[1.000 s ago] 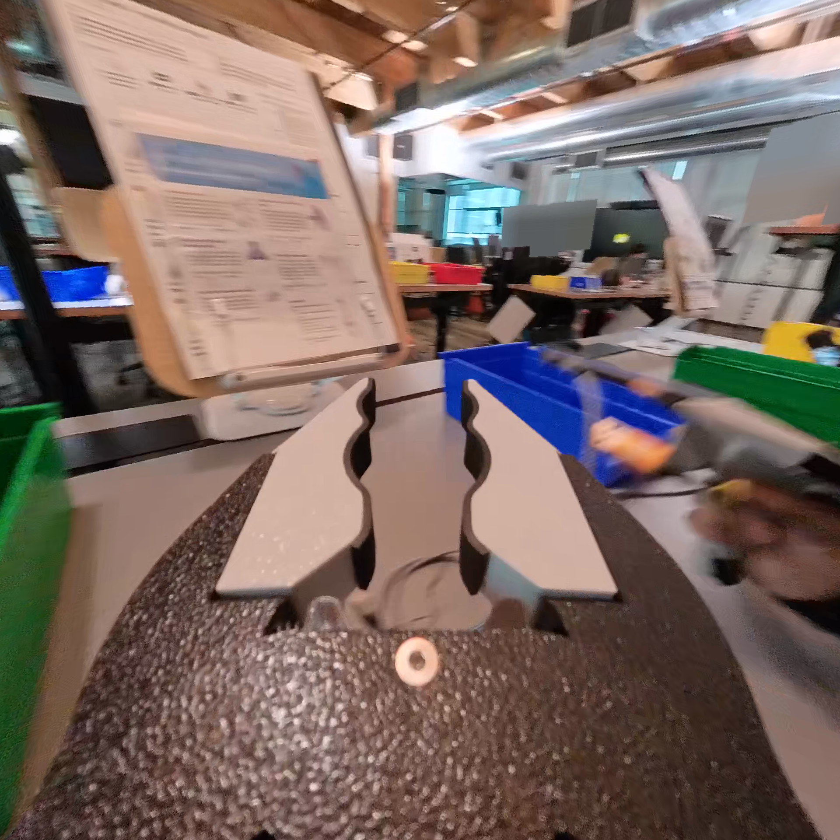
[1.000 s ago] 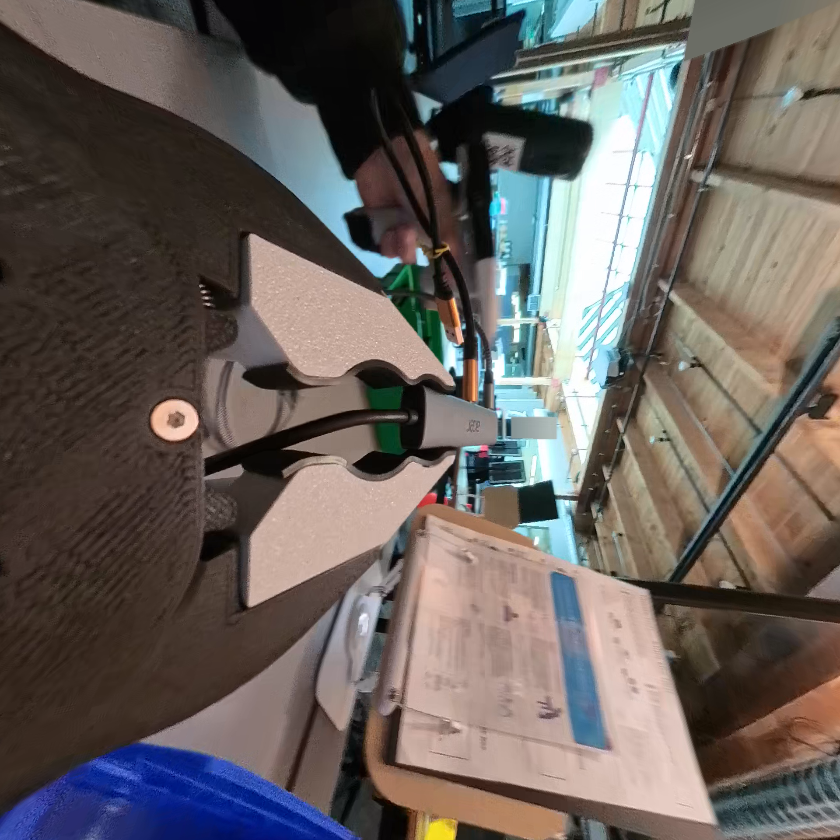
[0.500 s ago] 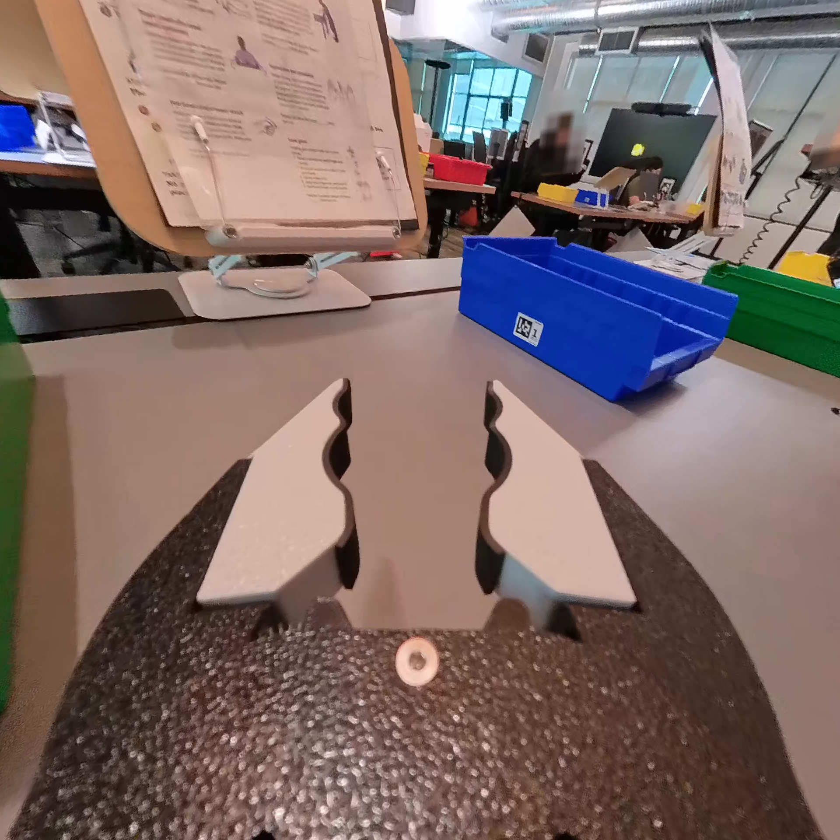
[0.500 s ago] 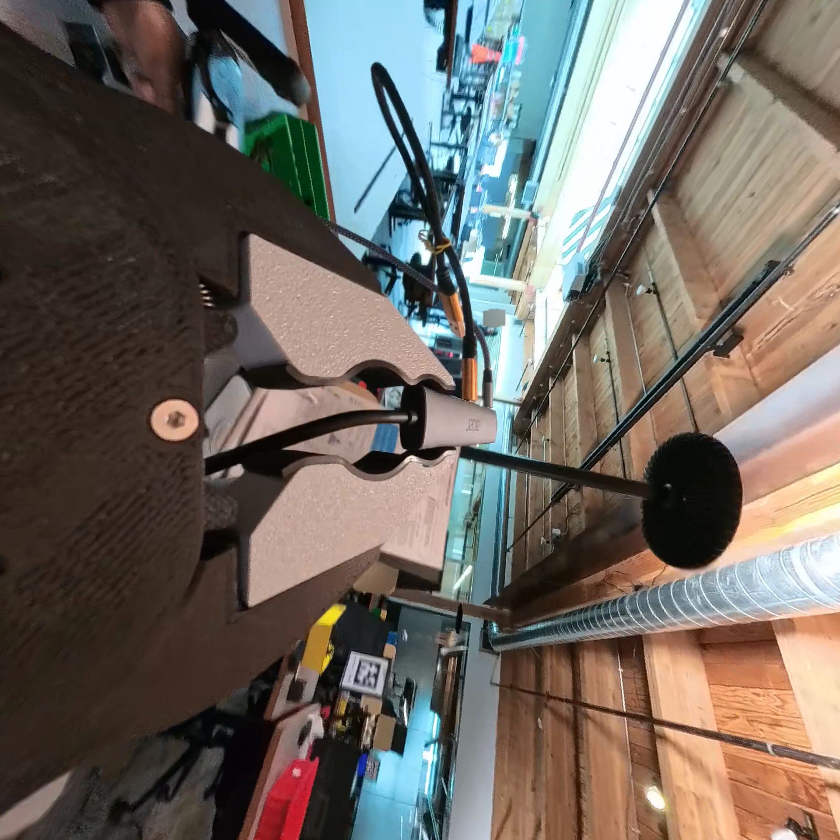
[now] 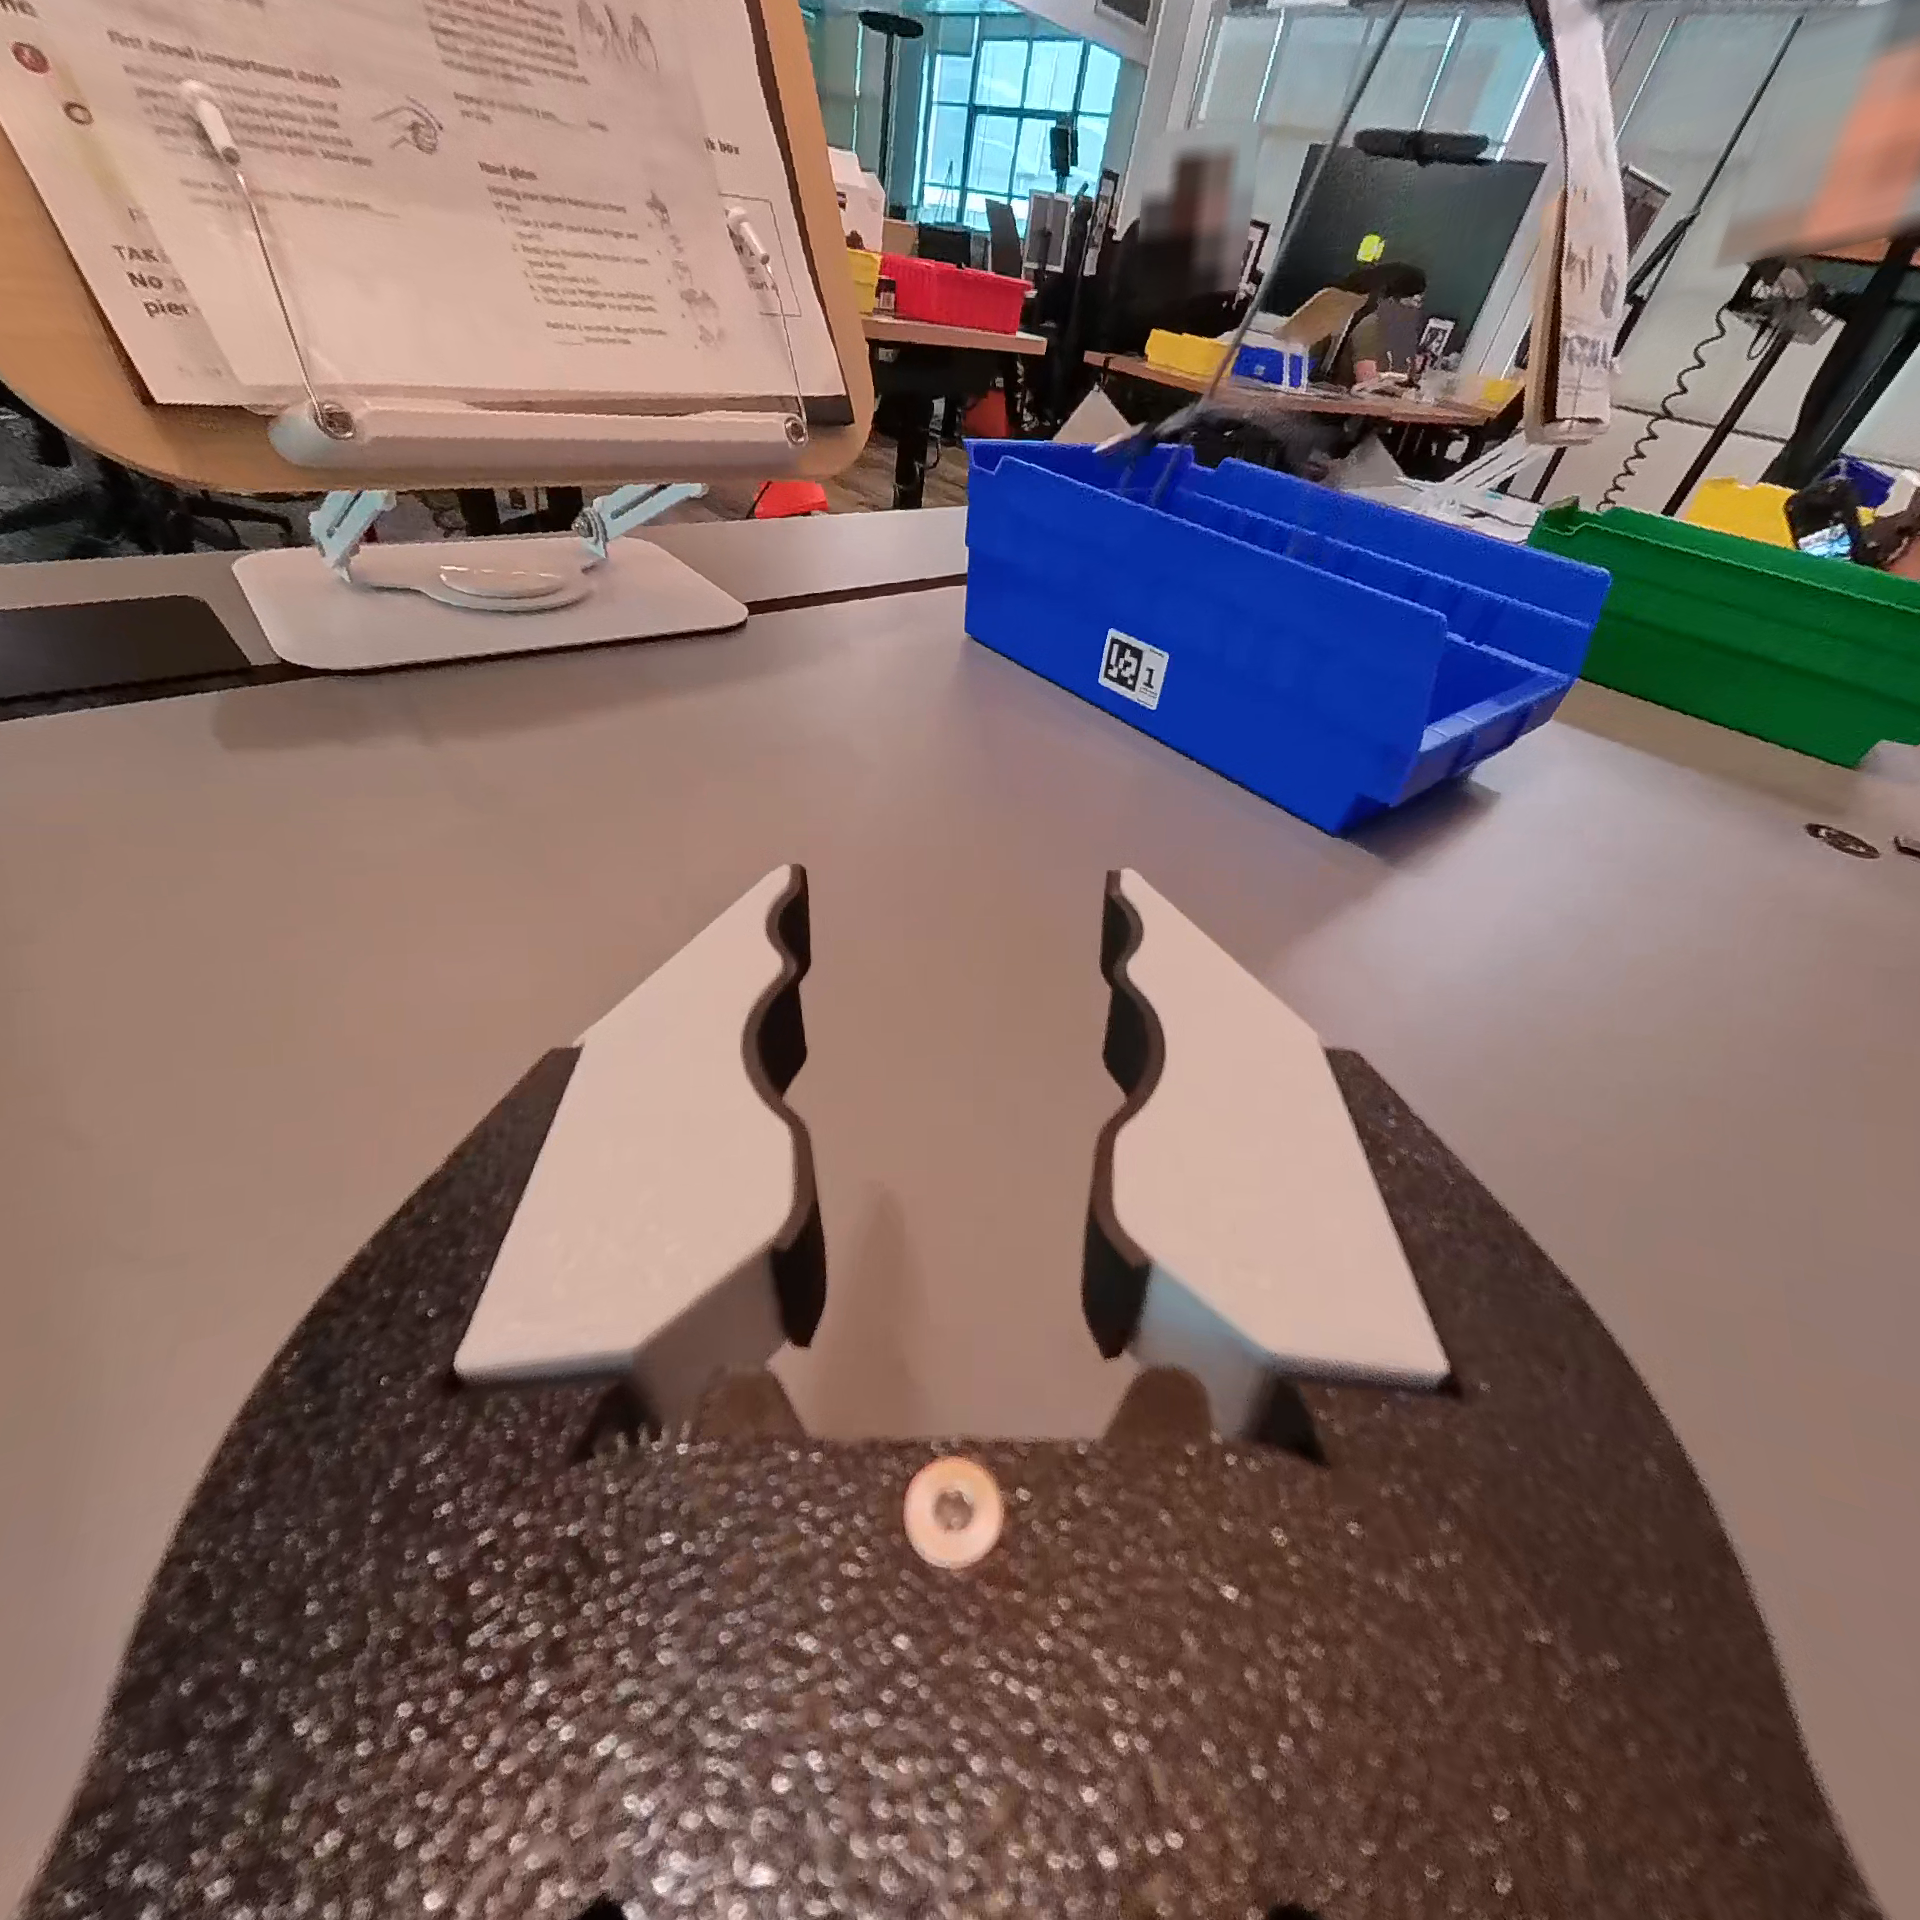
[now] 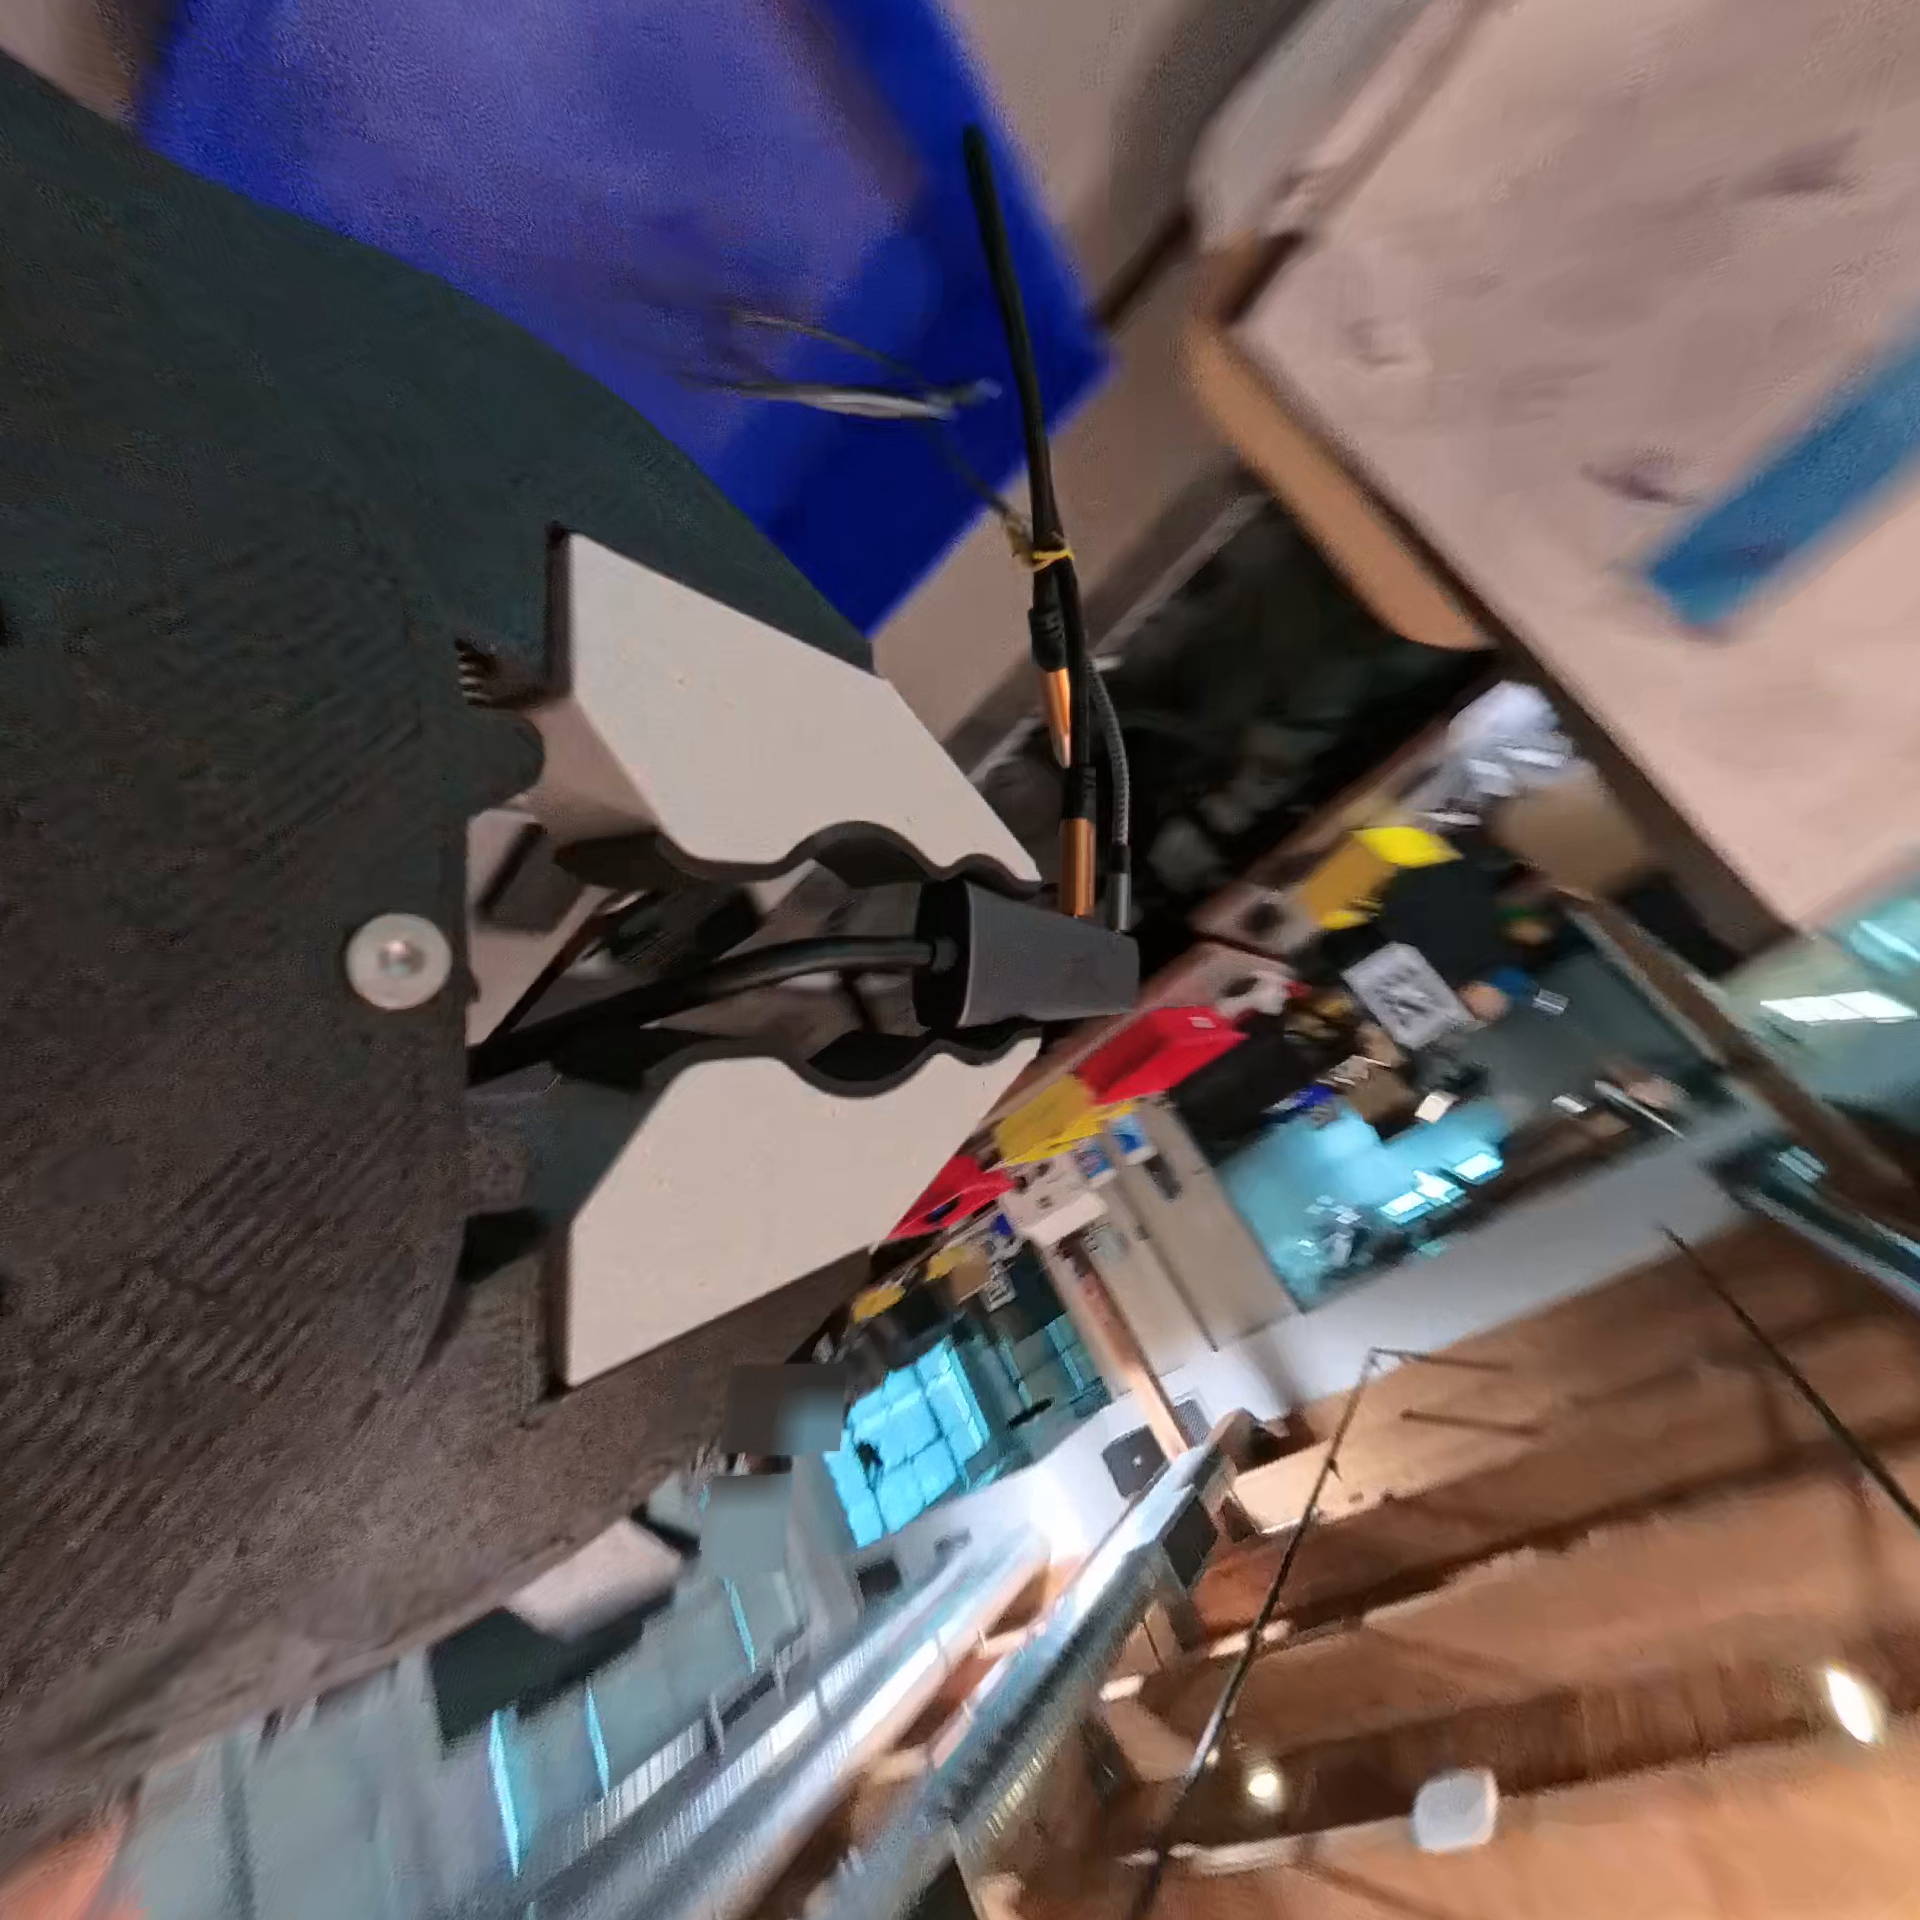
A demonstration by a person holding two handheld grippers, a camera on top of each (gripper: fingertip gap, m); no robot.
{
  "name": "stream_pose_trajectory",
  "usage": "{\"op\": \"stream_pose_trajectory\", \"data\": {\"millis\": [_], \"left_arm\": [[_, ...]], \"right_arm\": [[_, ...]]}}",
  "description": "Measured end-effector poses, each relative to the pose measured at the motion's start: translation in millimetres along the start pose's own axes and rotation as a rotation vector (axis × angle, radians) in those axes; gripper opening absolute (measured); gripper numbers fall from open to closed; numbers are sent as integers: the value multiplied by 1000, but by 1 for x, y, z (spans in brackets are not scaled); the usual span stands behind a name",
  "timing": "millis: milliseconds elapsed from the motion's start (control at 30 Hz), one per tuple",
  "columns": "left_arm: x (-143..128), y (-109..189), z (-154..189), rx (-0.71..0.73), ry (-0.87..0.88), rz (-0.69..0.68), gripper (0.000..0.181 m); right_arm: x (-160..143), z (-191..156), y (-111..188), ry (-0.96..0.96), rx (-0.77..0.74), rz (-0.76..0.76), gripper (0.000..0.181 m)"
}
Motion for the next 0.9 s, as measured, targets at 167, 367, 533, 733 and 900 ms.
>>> {"op": "stream_pose_trajectory", "data": {"millis": [167, 367, 533, 733, 900], "left_arm": [[2, 1, -1, 13, -1, 22, 52], [2, 2, 3, 11, -37, 26, 51], [2, 1, 3, 3, -36, 21, 51], [3, 2, 2, -3, -18, 36, 47], [2, 2, 1, -1, -11, 35, 46]], "right_arm": [[-36, -93, -35, 247, 258, -218, 22], [-53, -159, -56, -105, 479, -308, 22], [-86, -194, -65, -448, 566, -481, 22], [-125, -231, -58, -747, 604, -593, 22], [-140, -248, -47, -708, 731, -716, 44]]}}
Point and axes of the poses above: each gripper's, where its closed fingertips meet, y back along the fingers, x out of its top, z = x × y across the jaws, the point moved 6 cm from there along y, back along the fingers, and after that the axes turned 9 degrees about -x, right-handed, at the moved point
